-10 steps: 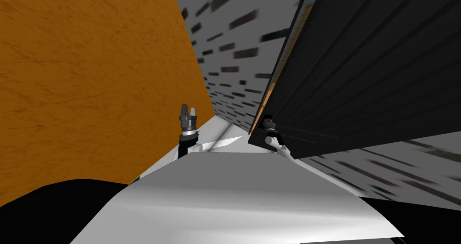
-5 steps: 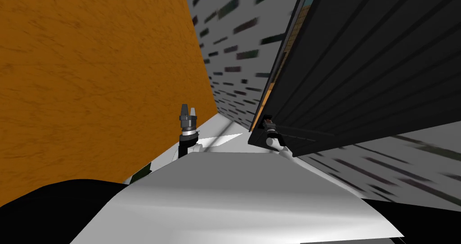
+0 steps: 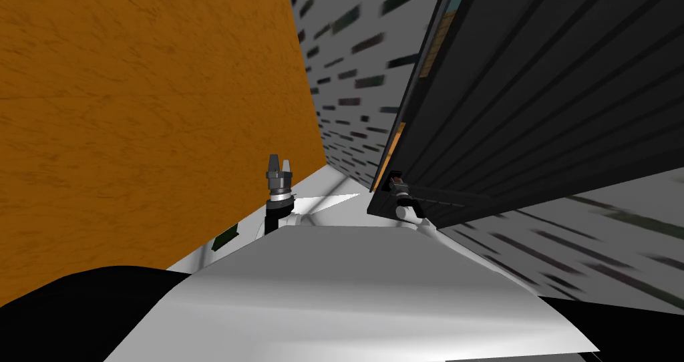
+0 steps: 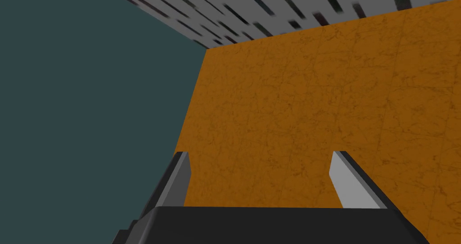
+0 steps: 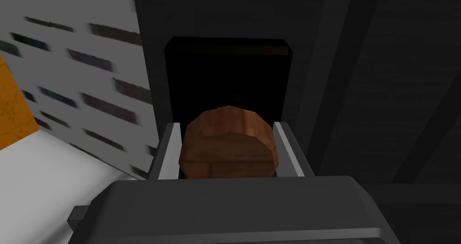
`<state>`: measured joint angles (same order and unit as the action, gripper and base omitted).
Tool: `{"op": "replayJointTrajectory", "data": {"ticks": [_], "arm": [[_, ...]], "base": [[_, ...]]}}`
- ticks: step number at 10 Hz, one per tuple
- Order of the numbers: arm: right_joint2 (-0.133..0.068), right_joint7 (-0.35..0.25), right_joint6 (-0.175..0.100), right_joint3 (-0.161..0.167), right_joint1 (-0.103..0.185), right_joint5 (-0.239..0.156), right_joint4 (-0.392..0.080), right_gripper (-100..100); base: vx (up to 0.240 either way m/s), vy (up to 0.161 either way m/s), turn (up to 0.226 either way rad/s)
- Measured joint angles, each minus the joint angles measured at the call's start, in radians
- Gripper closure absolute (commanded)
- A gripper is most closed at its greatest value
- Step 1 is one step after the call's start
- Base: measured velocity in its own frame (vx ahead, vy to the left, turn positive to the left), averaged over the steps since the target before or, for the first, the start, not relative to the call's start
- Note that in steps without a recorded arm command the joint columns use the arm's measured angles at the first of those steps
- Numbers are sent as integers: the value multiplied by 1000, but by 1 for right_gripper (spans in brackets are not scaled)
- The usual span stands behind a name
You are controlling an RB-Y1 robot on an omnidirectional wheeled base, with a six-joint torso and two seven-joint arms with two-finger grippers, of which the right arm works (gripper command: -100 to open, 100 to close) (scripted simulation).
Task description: Pull the door open
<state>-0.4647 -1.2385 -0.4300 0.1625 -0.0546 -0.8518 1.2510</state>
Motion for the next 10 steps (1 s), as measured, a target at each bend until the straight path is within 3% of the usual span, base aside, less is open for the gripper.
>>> {"op": "replayJointTrajectory", "data": {"ticks": [5, 10], "arm": [[-31, -29, -10, 32, -19, 2, 20, 100], [-86, -81, -36, 87, -47, 8, 47, 100]], "base": [[-152, -45, 90], [-200, -57, 103]]}}
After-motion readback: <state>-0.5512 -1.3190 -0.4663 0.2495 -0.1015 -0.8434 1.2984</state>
